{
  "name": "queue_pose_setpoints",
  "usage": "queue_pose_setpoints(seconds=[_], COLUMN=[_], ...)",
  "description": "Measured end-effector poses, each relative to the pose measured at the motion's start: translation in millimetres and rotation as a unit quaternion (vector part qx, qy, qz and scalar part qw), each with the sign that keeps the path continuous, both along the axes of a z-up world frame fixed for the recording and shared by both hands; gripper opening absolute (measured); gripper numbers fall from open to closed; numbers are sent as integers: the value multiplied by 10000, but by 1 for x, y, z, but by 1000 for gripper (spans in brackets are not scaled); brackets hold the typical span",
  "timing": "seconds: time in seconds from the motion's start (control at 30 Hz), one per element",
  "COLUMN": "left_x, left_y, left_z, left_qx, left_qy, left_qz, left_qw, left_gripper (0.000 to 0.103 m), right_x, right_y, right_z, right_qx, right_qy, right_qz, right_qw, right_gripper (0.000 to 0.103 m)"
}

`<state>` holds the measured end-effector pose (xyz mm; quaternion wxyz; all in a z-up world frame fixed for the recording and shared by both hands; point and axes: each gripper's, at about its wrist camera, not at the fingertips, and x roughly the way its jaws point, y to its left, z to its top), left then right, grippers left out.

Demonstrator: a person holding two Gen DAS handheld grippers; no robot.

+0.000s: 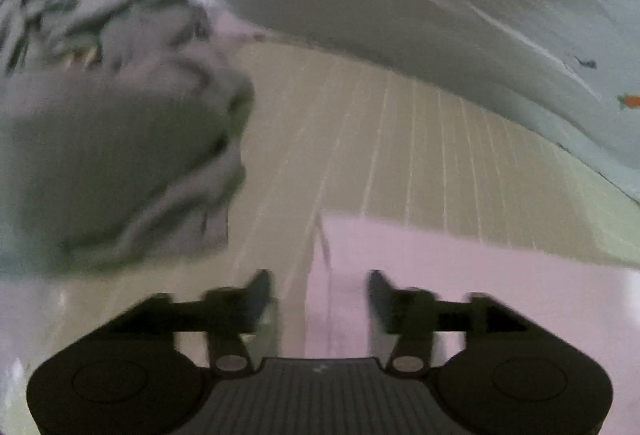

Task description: Fold clothes

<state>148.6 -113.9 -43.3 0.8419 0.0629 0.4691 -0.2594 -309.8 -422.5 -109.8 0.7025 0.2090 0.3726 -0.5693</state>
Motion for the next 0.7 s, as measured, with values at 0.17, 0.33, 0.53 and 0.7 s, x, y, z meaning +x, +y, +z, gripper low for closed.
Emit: queue_pose_setpoints(seconds=[0.17, 0.33, 0.53, 0.7], left_x=[-36, -68, -97, -123], left_y=[31, 59, 80, 94], left_z=[-16, -25, -21, -20], left_qx=[208, 309, 257, 167], left_qy=[342, 483, 555, 566], left_qz=[84, 133, 253, 316], left_qw=[9992, 9983, 9978, 9978], left_gripper=[64, 70, 70, 45], right_x=[4, 4, -4, -15], right_y=[2, 10, 20, 23], right_z=[-10, -12, -11, -11], right_qx=[152, 187, 228, 258], right_qy=[-68, -45, -26, -74], right_qz=[49, 373, 825, 1084], right_qw=[9998, 9991, 9963, 9937], right_gripper=[103, 103, 103, 103])
